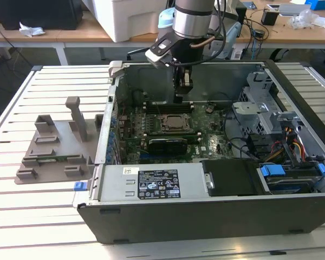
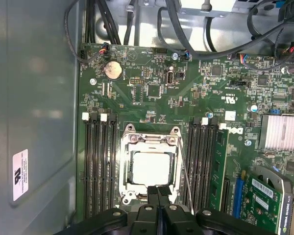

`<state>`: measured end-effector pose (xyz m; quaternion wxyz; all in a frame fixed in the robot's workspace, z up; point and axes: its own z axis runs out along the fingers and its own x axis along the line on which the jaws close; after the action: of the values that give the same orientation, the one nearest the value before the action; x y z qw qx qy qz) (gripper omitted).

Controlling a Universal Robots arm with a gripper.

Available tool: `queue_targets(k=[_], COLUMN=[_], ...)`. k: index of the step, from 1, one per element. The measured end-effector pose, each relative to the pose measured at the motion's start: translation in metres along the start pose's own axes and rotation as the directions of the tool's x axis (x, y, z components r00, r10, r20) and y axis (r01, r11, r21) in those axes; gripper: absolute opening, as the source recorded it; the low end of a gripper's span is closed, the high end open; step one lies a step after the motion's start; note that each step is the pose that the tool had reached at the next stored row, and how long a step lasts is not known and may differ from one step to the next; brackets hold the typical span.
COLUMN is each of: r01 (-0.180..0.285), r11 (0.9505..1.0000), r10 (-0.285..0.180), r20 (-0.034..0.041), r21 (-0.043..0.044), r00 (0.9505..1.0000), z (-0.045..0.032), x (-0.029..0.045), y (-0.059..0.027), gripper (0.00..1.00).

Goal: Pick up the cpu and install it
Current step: 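Close the cpu cover, then install the first cpu locking lever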

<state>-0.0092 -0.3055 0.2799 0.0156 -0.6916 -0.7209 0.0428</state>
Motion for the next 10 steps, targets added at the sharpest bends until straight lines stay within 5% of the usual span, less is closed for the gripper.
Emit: queue_targets(k=[10], r01=[0.000], r11=[1.0000], r10=[0.000], r20=[-0.0002], r21=[0.0000], r00=[1.0000], z=[0.0000], x=[0.0000], y=[0.0000], gripper=[0.11])
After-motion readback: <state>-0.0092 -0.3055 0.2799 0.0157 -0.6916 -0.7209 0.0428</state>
